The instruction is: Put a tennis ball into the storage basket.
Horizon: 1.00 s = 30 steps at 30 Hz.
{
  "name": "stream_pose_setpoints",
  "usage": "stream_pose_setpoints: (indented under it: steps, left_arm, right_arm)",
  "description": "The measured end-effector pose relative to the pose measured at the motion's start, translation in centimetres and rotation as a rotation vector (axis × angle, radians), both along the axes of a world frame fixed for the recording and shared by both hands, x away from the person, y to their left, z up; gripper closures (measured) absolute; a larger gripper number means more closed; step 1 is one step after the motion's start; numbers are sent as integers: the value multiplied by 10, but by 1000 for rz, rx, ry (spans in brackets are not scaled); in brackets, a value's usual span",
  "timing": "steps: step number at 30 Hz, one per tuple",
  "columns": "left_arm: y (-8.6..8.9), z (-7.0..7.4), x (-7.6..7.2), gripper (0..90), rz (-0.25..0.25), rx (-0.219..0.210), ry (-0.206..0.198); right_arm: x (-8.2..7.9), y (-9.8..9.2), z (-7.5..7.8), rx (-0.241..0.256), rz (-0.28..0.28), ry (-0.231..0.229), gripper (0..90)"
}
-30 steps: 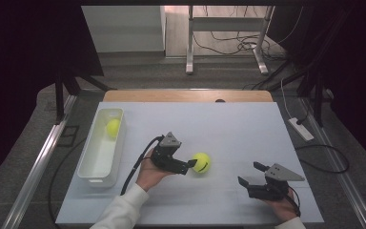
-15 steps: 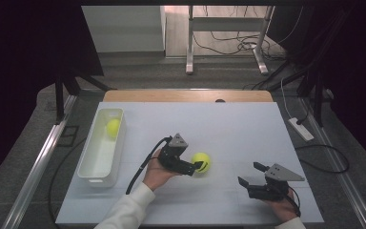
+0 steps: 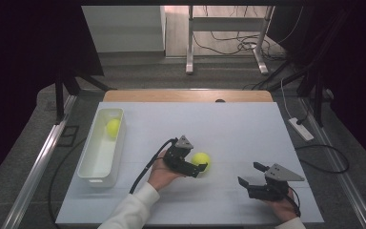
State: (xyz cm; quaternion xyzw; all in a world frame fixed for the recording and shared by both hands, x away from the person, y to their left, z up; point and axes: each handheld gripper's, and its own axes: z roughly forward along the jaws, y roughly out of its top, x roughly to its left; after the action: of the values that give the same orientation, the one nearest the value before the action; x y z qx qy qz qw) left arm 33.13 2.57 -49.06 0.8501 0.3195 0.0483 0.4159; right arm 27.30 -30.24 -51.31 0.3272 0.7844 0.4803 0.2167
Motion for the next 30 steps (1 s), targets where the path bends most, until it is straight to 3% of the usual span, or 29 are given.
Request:
stream_pose_setpoints:
  steps: [21,30]
  left_arm:
    - [-22,-19,17,75,-15,93,58]
    - [-21,-19,17,163,-22,106,64]
  right_arm:
    - [0,0,0,-1,0,1,160]
    - [0,-1,0,-4,-3,2,160]
